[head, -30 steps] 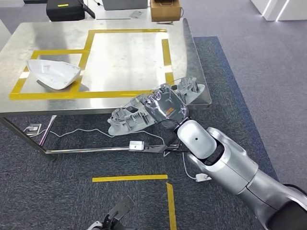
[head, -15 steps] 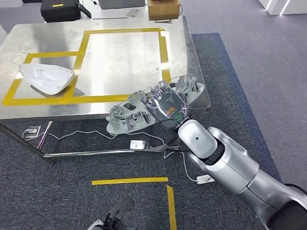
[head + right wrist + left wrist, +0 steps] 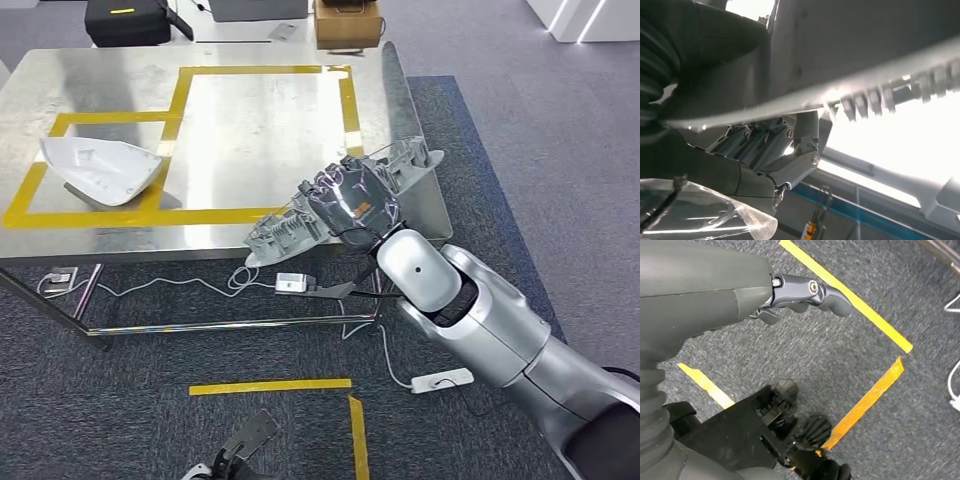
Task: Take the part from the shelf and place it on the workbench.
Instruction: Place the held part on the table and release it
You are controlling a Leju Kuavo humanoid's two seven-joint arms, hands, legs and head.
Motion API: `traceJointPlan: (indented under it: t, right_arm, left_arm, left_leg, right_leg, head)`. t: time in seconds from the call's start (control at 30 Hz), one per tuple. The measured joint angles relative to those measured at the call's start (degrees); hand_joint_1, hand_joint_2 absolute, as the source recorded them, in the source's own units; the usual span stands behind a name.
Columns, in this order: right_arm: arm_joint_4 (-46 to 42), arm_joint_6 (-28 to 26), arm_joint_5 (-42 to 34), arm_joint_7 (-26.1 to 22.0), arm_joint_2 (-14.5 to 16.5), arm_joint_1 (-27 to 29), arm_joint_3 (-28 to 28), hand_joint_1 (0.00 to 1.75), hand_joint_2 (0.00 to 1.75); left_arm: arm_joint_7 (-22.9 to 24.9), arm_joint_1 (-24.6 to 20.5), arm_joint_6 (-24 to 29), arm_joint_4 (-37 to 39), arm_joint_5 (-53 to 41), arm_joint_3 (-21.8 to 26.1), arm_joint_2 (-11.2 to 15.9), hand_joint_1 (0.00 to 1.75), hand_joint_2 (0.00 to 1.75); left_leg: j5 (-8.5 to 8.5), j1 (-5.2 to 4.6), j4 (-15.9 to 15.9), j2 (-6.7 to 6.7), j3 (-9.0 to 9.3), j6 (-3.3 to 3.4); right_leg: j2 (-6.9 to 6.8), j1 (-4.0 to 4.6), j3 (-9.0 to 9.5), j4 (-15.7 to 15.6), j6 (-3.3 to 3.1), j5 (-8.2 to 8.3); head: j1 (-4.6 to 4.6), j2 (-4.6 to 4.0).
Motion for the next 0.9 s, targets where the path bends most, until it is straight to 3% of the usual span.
traceJointPlan:
  t: [0.1,0.13,0.17,0.2,0.23,0.3,0.33,0.4,0.5,0.53,0.63,0.67,0.7,0.8,0.83,0.9]
  right_arm:
    - [-0.19,0.12,-0.01,-0.04,-0.19,-0.5,-0.08,1.75,1.75]
    - [-0.19,0.13,0.01,-0.05,-0.29,-0.53,-0.09,1.75,1.75]
    - [-0.19,0.14,0.01,-0.07,-0.39,-0.53,-0.09,1.75,1.75]
    - [-0.19,0.15,0.01,-0.1,-0.46,-0.56,-0.09,1.75,1.75]
    - [-0.2,0.16,0.01,-0.15,-0.51,-0.65,-0.09,1.75,1.75]
    - [-0.26,0.18,0.02,-0.29,-0.56,-0.9,-0.1,1.75,1.75]
    - [-0.31,0.19,0.03,-0.36,-0.58,-1.08,-0.11,1.75,1.75]
    - [-0.42,0.21,0.04,-0.4,-0.64,-1.38,-0.18,1.75,1.75]
    - [-0.65,0.21,0.03,-0.43,-0.64,-1.55,-0.33,1.75,1.75]
    - [-0.68,0.24,0.04,-0.44,-0.68,-1.45,-0.38,1.75,1.75]
    - [-0.41,0.33,0.07,-0.46,-1.12,-0.55,-0.4,1.75,1.75]
    - [-0.29,0.36,0.07,-0.46,-1.26,-0.24,-0.39,1.75,1.75]
    - [-0.22,0.38,0.05,-0.47,-1.33,-0.06,-0.39,1.75,1.75]
    - [-0.19,0.39,0.04,-0.51,-1.35,-0.19,-0.39,1.75,1.75]
    - [-0.19,0.4,0.07,-0.5,-1.35,-0.33,-0.39,1.75,1.75]
    - [-0.28,0.39,0.09,-0.46,-1.36,-0.72,-0.4,1.75,1.75]
  left_arm:
    - [-0.02,0.03,0.15,0.0,0.11,-0.03,0.02,0.0,1.75]
    - [-0.02,0.1,0.19,0.0,0.13,-0.03,0.03,0.0,1.75]
    - [-0.02,0.18,0.21,0.0,0.14,-0.03,0.04,0.0,1.75]
    - [-0.02,0.22,0.24,0.0,0.16,-0.03,0.04,0.0,1.75]
    - [-0.02,0.22,0.27,0.0,0.19,-0.03,0.04,0.0,1.75]
    - [-0.03,0.15,0.32,0.0,0.24,-0.06,-0.04,0.0,1.75]
    - [-0.03,0.1,0.35,0.0,0.28,-0.08,-0.08,0.0,1.75]
    - [-0.05,0.06,0.35,0.0,0.35,-0.14,-0.17,0.0,1.75]
    - [-0.07,-0.16,0.45,-0.07,0.38,-0.2,-0.19,0.0,1.75]
    - [-0.08,-0.2,0.5,-0.1,0.4,-0.2,-0.14,0.0,1.75]
    - [-0.08,0.32,0.47,-0.1,0.48,-0.19,0.03,0.0,1.75]
    - [-0.07,0.55,0.44,-0.09,0.49,-0.19,0.07,0.0,1.75]
    - [-0.07,0.68,0.43,-0.09,0.49,-0.19,0.1,0.0,1.75]
    - [-0.06,0.74,0.43,-0.08,0.49,-0.2,0.14,0.0,1.75]
    - [-0.05,0.77,0.41,-0.07,0.49,-0.2,0.11,0.0,1.75]
    - [-0.01,0.85,0.37,-0.04,0.51,-0.21,0.05,0.0,1.75]
  left_leg:
    - [-0.43,-0.15,-0.14,0.01,0.65,1.02]
    - [-0.65,-0.29,-0.13,-0.01,0.91,1.27]
    - [-0.89,-0.45,-0.13,-0.09,1.24,1.44]
    - [-1.19,-0.62,-0.13,-0.2,1.65,1.56]
    - [-1.54,-0.81,-0.13,-0.32,2.14,1.6]
    - [-2.26,-1.11,-0.15,-0.43,2.93,1.5]
    - [-2.49,-1.14,-0.19,-0.4,3.12,1.32]
    - [-2.74,-1.1,-0.4,-0.29,3.22,0.8]
    - [-4.03,-1.37,0.13,-0.14,3.16,0.08]
    - [-5.32,-1.41,1.84,-0.11,2.58,-0.07]
    - [-9.85,-1.11,11.95,-0.07,-1.38,-0.31]
    - [-9.76,-0.99,14.1,-0.07,-2.51,-0.57]
    - [-8.22,-0.81,14.18,-0.06,-3.05,-0.94]
    - [0.38,0.0,5.46,0.11,-1.71,-2.38]
    - [1.91,0.1,2.88,0.14,-1.07,-2.53]
    - [1.56,-0.08,1.15,0.1,-0.49,-2.11]
  right_leg:
    - [-0.25,0.01,-5.53,10.33,0.39,-3.83]
    - [-0.27,0.02,-7.58,13.65,0.35,-4.48]
    - [-0.28,0.06,-8.88,15.23,0.18,-4.07]
    - [-0.28,0.12,-9.12,14.58,-0.13,-2.5]
    - [-0.27,0.27,-8.32,11.66,-0.64,0.07]
    - [-0.31,0.74,-5.4,4.57,-1.89,4.32]
    - [-0.35,1.0,-4.15,2.05,-2.35,5.22]
    - [-0.41,1.28,-2.96,0.52,-2.74,4.86]
    - [-0.44,0.65,-1.39,-2.07,-2.97,3.74]
    - [-0.47,0.36,-0.57,-3.03,-2.93,3.49]
    - [-0.51,0.11,1.52,-4.0,-2.58,2.71]
    - [-0.49,0.04,2.11,-4.04,-2.45,2.32]
    - [-0.45,-0.05,2.6,-4.02,-2.3,1.97]
    - [-0.27,-0.35,3.63,-3.76,-1.56,1.04]
    - [-0.16,-0.35,3.65,-3.51,-1.25,0.83]
    - [0.0,-0.17,3.23,-3.08,-0.73,0.63]
  head:
    - [0.14,0.0]
    - [0.14,0.0]
    - [0.14,0.0]
    - [0.15,0.0]
    - [0.15,0.0]
    - [0.03,-0.01]
    - [-0.01,-0.01]
    - [0.11,-0.01]
    - [0.14,0.0]
    - [0.03,0.0]
    - [-0.16,0.0]
    - [-0.16,0.0]
    - [-0.15,0.0]
    - [-0.21,0.0]
    - [-0.31,0.0]
    - [-0.44,0.0]
